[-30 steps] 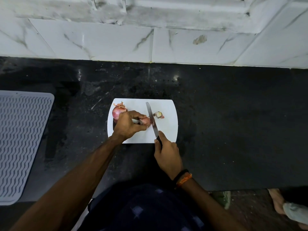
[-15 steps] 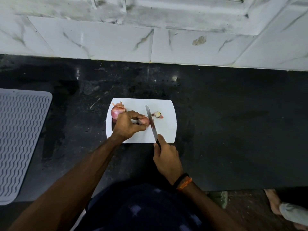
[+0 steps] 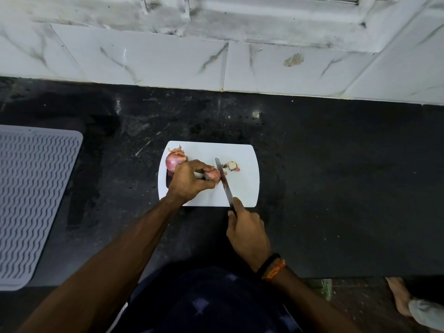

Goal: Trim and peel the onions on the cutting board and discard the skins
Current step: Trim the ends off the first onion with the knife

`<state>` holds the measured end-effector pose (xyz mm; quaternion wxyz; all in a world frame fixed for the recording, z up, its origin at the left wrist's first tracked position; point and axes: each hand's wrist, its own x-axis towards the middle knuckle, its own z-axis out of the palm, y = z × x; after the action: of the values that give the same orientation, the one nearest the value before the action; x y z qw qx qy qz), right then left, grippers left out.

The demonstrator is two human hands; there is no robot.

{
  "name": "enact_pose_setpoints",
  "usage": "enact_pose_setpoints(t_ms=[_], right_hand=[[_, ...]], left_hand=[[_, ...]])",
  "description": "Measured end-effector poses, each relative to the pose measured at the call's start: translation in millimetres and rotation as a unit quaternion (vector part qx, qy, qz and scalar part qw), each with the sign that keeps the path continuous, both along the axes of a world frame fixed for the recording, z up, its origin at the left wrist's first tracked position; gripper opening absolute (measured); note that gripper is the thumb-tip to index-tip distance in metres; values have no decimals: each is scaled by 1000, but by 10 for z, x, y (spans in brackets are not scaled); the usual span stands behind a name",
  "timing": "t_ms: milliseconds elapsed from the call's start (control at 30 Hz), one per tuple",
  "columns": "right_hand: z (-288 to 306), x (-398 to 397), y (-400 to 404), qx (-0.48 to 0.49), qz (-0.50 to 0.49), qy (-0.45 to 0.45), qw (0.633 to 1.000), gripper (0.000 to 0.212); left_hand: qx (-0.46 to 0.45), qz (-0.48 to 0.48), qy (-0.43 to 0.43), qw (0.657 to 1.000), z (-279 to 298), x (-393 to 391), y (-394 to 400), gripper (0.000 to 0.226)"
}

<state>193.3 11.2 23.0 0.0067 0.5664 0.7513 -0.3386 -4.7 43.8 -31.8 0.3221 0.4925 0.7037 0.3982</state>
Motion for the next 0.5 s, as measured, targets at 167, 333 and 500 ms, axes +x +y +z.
enact_pose_setpoints(t_ms=[167,333,500], right_hand=[[-47,-148,53,26,-2,10,1000,35],[-44,27,-42,7,14,-6,1000,43],[-111,-40,-3,15,8,-5,1000,44]], left_hand=[[-1,10,1,1000,-17,2,8,30],[-6,1,3,1000,-31,-16,19,29],[-3,4,7,1000,-43,-10,6,30]])
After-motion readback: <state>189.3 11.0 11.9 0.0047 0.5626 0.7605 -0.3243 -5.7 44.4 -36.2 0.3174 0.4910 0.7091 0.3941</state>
